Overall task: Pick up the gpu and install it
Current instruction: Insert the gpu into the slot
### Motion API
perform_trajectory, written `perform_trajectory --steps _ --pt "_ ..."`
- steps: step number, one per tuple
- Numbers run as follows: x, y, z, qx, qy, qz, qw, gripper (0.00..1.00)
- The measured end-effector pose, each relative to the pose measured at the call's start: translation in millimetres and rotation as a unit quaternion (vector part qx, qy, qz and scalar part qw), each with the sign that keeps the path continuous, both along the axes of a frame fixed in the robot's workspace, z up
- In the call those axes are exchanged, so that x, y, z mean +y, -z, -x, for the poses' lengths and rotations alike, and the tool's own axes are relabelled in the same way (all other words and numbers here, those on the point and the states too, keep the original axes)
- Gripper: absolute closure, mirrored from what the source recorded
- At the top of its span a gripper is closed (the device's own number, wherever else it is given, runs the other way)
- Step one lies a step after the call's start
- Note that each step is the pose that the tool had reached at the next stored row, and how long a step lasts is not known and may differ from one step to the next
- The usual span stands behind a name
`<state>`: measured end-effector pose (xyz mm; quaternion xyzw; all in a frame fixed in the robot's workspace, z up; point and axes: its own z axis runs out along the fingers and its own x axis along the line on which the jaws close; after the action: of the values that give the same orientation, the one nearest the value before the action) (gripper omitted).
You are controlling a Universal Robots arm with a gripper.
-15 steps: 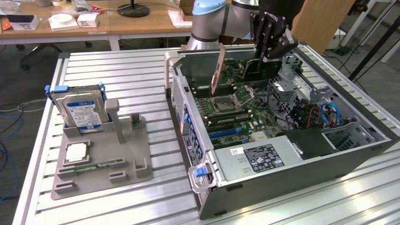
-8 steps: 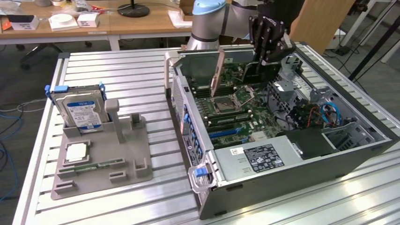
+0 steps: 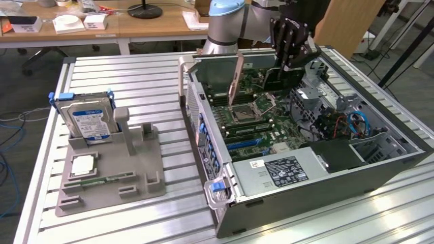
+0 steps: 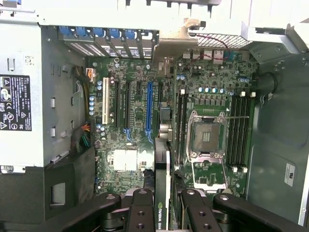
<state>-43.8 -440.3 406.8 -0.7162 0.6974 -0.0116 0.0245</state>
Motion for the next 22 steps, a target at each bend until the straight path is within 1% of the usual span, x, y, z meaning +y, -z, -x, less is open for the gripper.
perform_trajectory --steps 3,10,17,22 --pt "0.4 5.4 2.3 -0.0001 0.000 0.0004 1.0000 0.74" --pt "0.2 18.1 2.4 0.0000 0.001 0.0005 1.0000 0.74" --pt "-1.9 30.9 2.6 0.0000 0.009 0.0005 1.0000 0.74" --pt "-5.5 39.9 2.7 0.0000 0.014 0.0005 0.9999 0.74"
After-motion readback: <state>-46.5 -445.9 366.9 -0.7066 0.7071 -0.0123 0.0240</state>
